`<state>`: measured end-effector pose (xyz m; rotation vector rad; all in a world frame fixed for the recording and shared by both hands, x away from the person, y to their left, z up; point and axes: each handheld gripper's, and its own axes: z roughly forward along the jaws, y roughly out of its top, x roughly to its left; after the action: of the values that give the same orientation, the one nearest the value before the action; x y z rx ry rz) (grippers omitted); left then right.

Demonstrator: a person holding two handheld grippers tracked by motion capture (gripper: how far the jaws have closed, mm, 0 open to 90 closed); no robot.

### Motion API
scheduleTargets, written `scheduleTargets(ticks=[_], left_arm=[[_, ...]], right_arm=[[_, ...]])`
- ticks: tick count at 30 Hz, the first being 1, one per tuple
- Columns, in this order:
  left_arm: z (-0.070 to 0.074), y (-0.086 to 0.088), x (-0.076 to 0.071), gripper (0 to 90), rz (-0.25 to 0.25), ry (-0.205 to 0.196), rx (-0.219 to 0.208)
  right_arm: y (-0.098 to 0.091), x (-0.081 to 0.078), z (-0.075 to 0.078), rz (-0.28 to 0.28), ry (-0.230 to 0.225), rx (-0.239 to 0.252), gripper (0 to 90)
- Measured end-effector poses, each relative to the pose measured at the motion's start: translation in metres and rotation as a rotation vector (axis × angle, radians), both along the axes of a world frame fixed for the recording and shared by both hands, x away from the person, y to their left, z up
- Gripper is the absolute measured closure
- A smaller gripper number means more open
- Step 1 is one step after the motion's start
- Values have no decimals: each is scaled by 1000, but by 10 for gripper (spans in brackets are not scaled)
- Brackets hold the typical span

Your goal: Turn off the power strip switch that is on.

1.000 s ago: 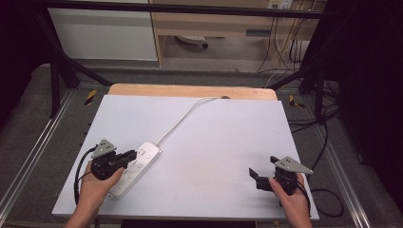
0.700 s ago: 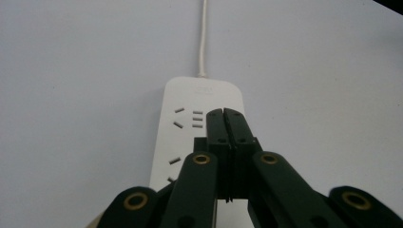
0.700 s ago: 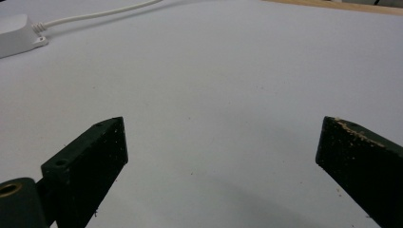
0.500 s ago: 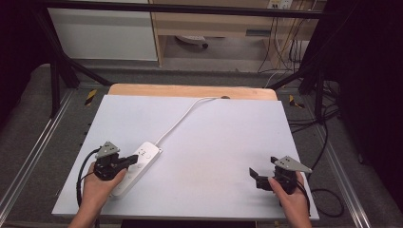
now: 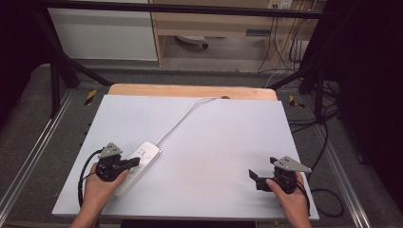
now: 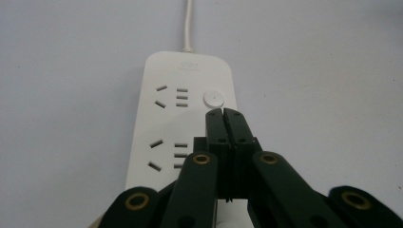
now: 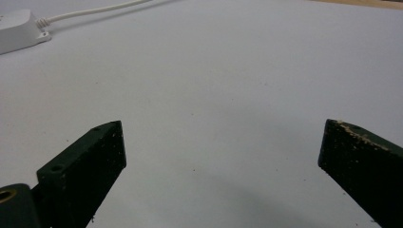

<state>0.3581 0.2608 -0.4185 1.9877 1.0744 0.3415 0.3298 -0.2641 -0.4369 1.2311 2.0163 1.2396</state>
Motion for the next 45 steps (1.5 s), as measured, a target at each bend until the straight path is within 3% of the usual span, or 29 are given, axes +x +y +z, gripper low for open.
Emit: scheduleTargets(ticks=[10, 31, 45], left_arm=[[-1, -2, 1, 900, 6, 10, 5], [-5, -7, 3, 900, 0, 3, 64], [-6, -9, 3, 900, 5, 8, 69]], right_arm=[[0, 0, -2, 22, 3, -5, 24], [2, -1, -2, 21, 2, -15, 26], [1, -1, -3, 19, 5, -15, 27]])
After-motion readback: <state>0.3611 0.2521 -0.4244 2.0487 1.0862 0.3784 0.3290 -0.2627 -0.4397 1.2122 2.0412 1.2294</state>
